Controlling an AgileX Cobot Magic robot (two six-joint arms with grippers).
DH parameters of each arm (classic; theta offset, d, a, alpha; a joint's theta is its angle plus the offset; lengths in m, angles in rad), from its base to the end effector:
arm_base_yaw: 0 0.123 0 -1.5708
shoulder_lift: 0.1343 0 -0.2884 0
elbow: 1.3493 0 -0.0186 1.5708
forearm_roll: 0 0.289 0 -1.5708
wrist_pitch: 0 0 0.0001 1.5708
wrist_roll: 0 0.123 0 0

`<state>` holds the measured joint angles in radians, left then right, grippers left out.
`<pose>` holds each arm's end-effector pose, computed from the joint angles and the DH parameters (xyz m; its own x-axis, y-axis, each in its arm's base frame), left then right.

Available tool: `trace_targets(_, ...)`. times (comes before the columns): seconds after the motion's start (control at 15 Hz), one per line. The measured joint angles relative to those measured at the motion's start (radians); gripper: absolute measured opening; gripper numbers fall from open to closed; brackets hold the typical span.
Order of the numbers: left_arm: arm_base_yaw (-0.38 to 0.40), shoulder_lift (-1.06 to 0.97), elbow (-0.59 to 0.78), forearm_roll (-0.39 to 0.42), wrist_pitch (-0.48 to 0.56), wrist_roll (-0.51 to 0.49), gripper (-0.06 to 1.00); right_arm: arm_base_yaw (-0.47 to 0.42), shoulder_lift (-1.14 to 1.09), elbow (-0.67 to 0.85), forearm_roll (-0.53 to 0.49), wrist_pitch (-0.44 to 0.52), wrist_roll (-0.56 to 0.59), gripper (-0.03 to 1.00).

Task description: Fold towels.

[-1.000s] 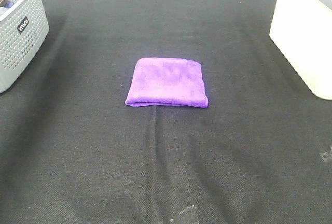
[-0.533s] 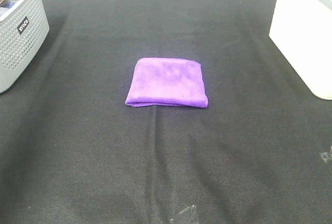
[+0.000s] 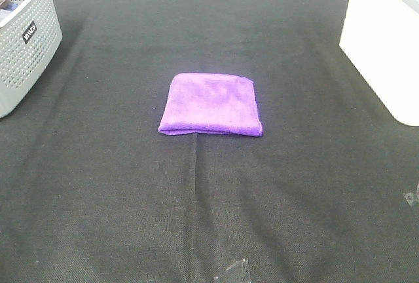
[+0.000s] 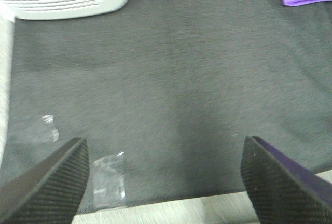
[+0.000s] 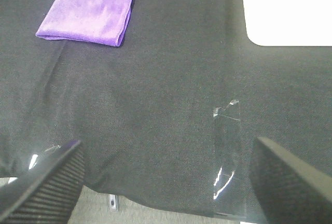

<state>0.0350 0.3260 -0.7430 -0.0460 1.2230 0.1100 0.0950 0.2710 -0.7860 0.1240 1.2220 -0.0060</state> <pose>0.0783 -0.0026 0.3261 -0.6551 0.0712 -0.7522 0.0595 0.9973 0.0426 0.0605 0.0201 0.3450 -0.5828 -0.0191 -0.8124 -0.1674 0.9811 0.0970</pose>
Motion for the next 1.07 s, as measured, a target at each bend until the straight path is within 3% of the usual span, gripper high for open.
trace_targets(0.4, 0.0, -0.315, 0.108, -0.012, 0.006, -0.041, 0.76, 0.0, -0.259, 0.141, 0.001, 0.002, -0.02, 0.82)
trace_targets(0.8, 0.0, -0.331, 0.179, -0.035, -0.002, -0.038, 0.76, 0.0, -0.276, 0.283, 0.001, 0.002, -0.082, 0.82)
trace_targets(1.07, 0.0, -0.331, 0.224, -0.044, -0.122, -0.037, 0.76, 0.0, -0.275, 0.329, -0.001, -0.102, -0.087, 0.82)
